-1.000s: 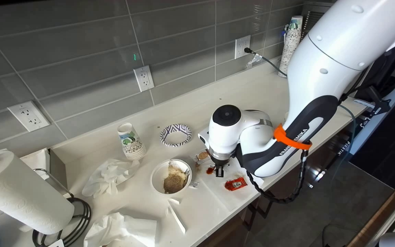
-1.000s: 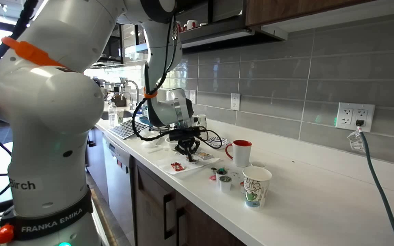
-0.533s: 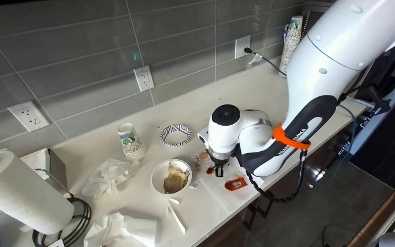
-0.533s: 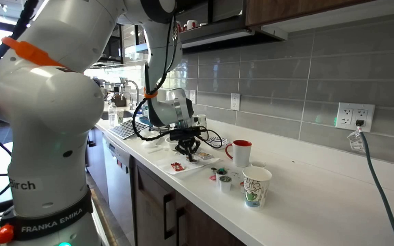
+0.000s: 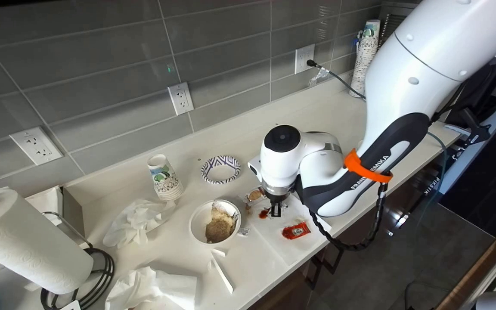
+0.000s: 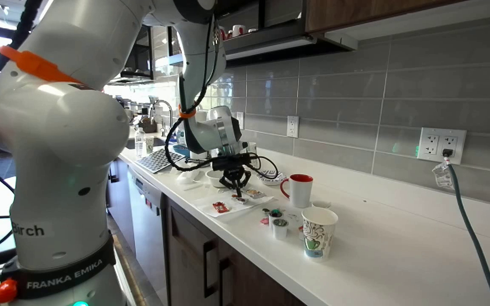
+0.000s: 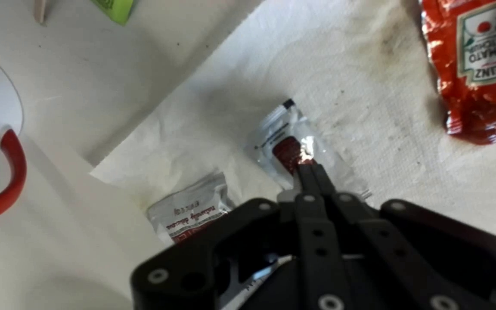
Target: Squeeze the sauce out of the white sachet in the middle on the napkin
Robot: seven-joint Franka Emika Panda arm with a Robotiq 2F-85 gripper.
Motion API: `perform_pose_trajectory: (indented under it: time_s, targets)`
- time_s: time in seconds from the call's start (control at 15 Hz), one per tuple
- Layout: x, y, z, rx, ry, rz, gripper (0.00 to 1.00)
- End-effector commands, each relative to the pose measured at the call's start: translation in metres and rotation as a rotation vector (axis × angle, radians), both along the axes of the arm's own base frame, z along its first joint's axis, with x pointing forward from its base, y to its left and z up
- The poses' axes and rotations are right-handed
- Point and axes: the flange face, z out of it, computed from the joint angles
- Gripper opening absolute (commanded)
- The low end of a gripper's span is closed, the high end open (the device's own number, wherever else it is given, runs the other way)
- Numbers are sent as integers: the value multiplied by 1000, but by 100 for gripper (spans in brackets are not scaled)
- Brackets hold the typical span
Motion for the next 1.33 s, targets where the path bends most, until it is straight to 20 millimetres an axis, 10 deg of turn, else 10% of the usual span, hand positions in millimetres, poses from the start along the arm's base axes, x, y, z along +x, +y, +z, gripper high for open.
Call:
perform_pose_trajectory:
  time_s: [0.0,0.73,1.27]
  targets:
    - [-4,-1,16,-13,-2,-38,26]
    - [-22,-5,68,64,4,-222,99]
    - [-35,7,107,114,-33,-396,99]
